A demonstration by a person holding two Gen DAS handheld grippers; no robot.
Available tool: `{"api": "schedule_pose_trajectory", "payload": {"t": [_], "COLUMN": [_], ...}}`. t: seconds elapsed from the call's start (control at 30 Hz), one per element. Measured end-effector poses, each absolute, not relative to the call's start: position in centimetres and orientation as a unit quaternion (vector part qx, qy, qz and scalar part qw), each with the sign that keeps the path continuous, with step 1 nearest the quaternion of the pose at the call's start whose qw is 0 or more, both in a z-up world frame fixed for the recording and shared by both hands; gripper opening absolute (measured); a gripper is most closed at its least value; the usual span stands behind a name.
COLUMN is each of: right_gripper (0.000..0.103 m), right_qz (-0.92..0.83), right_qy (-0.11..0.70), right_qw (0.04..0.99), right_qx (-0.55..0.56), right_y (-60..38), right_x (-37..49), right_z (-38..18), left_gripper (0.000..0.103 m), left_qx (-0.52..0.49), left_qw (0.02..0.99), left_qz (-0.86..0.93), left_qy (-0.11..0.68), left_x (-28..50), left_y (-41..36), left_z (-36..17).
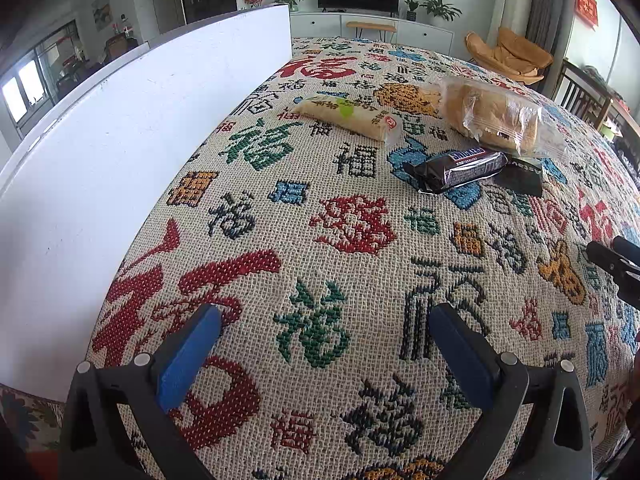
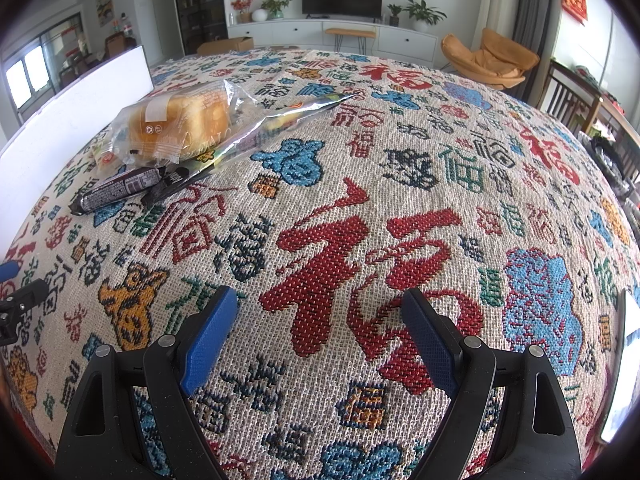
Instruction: Organize snacks
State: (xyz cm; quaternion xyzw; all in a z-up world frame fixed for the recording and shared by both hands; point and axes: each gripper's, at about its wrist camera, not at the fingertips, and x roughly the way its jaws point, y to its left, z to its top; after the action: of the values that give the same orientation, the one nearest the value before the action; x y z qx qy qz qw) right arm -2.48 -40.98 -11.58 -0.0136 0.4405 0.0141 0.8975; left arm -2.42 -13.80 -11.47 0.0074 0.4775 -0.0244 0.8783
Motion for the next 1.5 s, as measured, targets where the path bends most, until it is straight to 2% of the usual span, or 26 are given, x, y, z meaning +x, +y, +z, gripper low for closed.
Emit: {"api": "schedule_pose_trajectory", "payload": {"t": [0.8,0.97,1.13,1.27,1.4,1.5], "right_gripper": [0.086,0.086,0.086,0.086,0.086,0.086], "right_qz": [0.022,0.089,0.119,0.149,0.245,0.263], "right_qy": [0.440,0.409,0.404,0.421,0.517,0.518], "right_qw": [0.897,0.908,0.907,0.894,0.811,0.810], "right_qx": [-0.007,-0.006,0.010,0.036,0.123,0.078], "right_y": [-41.0,-38.1,-35.2,-32.5,-28.1,-23.4], "right_x": [-2.3,-0.7,4.4,7.3,8.1,9.7], "right_z": [-11.2,-7.2,-3.0,-0.6,-2.5,-3.0], "left_gripper": [0.103,0.103,0.103,0.103,0.103,0.103], "left_qx": [0.004,0.004,0.004,0.003,0.001,0.001], "left_qw": [0.875,0.875,0.875,0.875,0.875,0.874], "left_qz": [-0.029,-0.027,-0.027,-0.027,-0.024,-0.023], "left_qy": [0.483,0.482,0.483,0.483,0.483,0.485], "left_x": [-2.5,-2.5,-2.4,-2.3,-2.0,-1.9], "left_y": [-13.7,-13.7,-13.7,-13.7,-13.7,-13.8], "left_z": [-11.4,-11.4,-11.4,-11.4,-11.4,-11.4]}}
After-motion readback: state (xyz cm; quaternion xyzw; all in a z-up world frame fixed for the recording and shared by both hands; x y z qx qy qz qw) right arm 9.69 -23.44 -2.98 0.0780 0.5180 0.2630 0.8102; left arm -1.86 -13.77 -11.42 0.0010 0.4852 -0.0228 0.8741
